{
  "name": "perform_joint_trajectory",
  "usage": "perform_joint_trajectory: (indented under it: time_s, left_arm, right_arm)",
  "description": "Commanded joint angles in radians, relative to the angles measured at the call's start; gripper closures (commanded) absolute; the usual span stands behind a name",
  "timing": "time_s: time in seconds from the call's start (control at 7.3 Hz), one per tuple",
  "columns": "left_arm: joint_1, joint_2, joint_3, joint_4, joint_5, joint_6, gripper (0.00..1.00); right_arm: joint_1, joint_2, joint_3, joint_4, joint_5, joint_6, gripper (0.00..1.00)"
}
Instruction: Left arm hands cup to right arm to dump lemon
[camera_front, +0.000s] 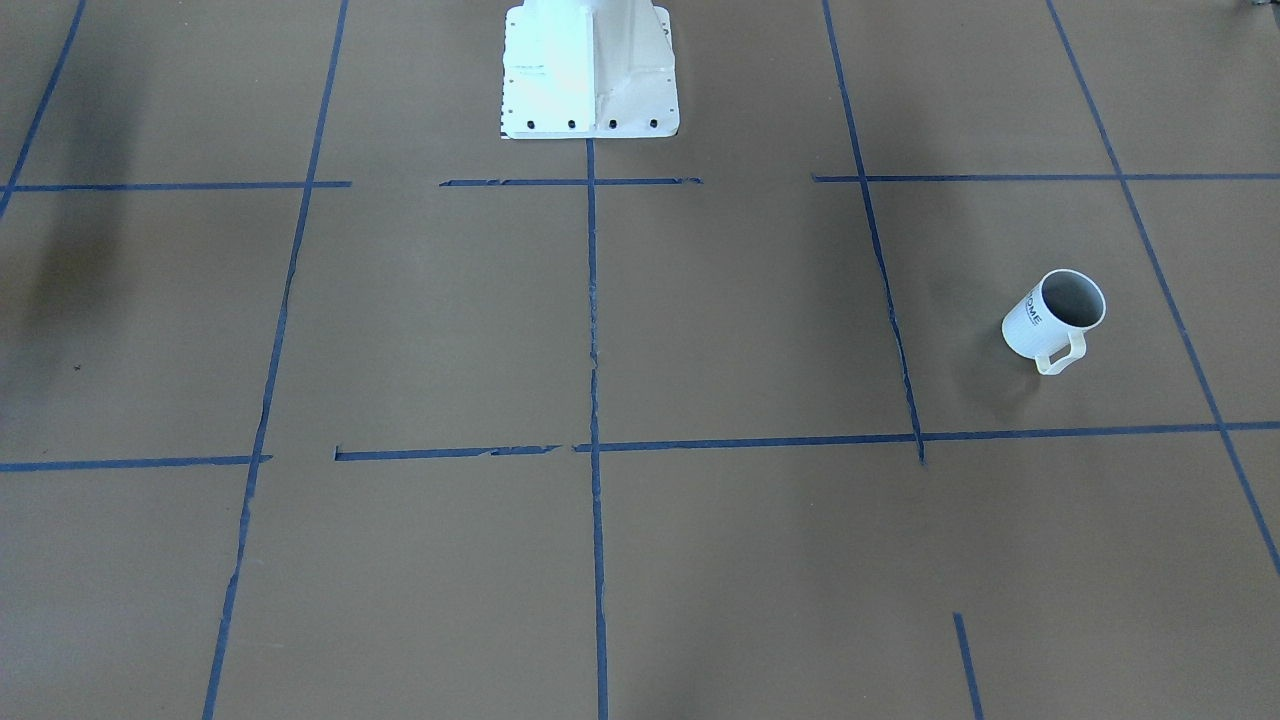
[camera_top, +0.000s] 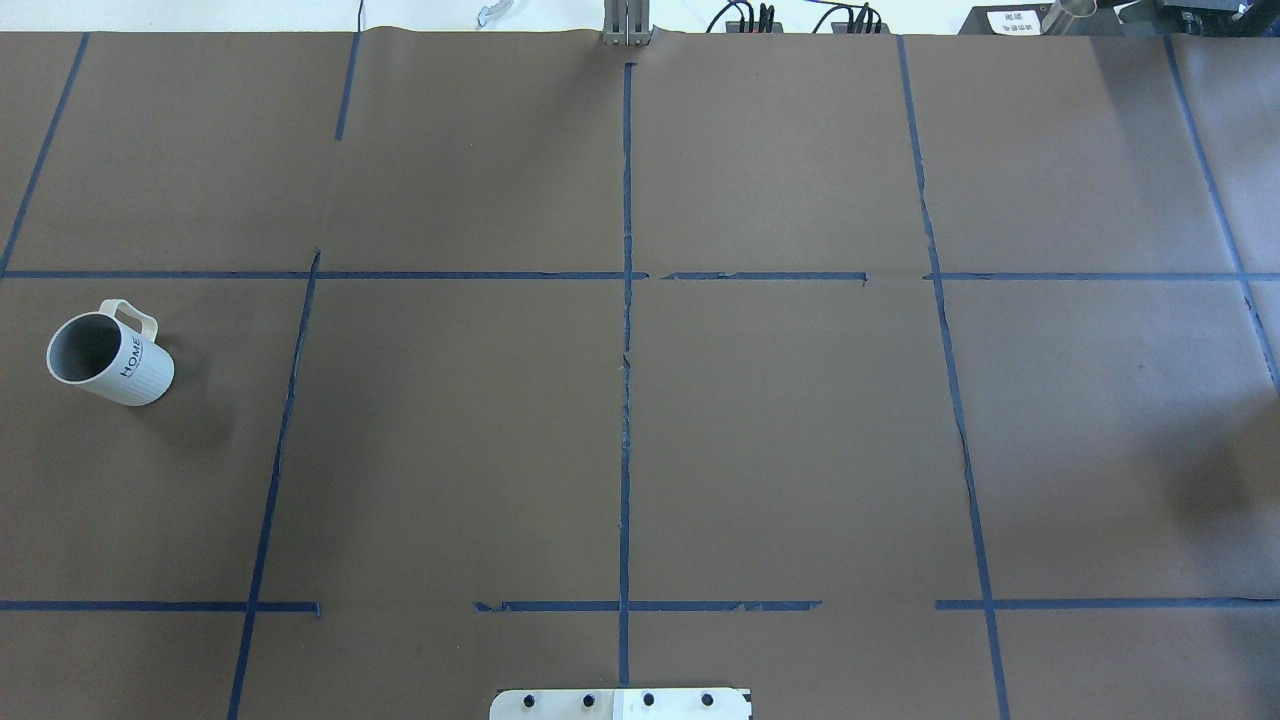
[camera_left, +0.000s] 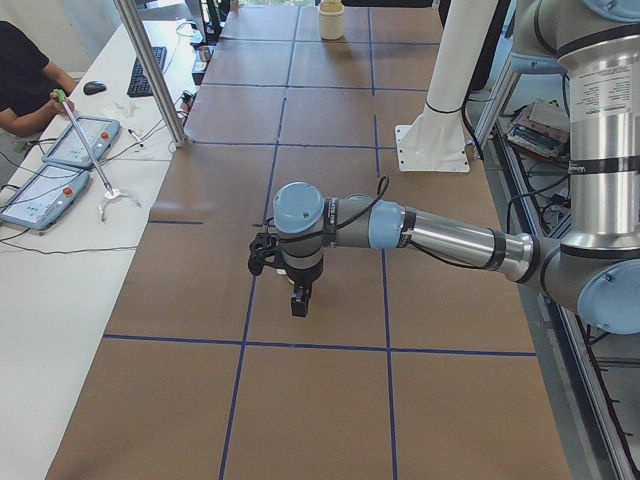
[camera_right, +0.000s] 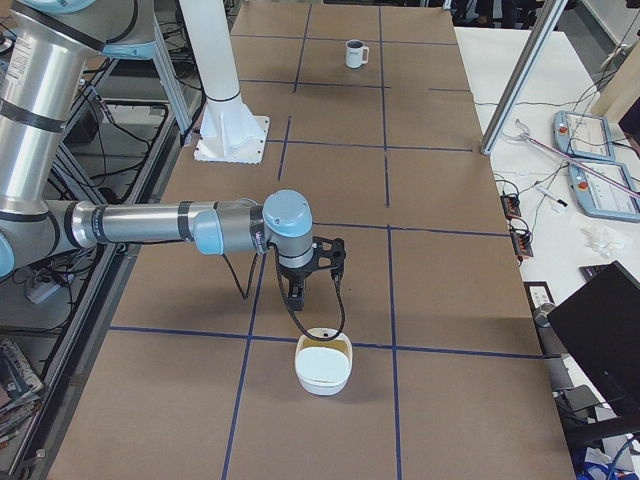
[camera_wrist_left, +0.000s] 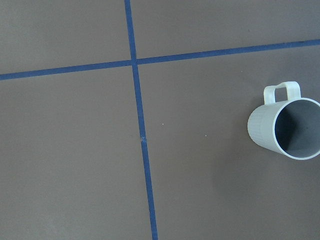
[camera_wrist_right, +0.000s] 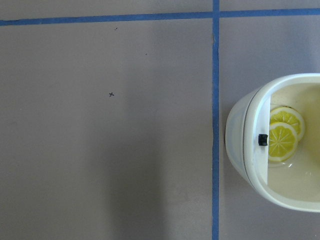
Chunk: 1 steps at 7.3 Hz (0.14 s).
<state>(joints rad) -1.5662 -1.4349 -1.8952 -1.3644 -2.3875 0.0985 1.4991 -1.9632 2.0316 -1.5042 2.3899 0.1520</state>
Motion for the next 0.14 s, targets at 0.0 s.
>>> perform_joint_trajectory:
  time_s: [0.0]
  left_arm:
    - [0.000, -0.009, 0.048, -0.001, -0.007, 0.001, 0.00]
  right_arm:
    - [0.004, 0.000, -0.001, -0.001, 0.002, 0.000, 0.00]
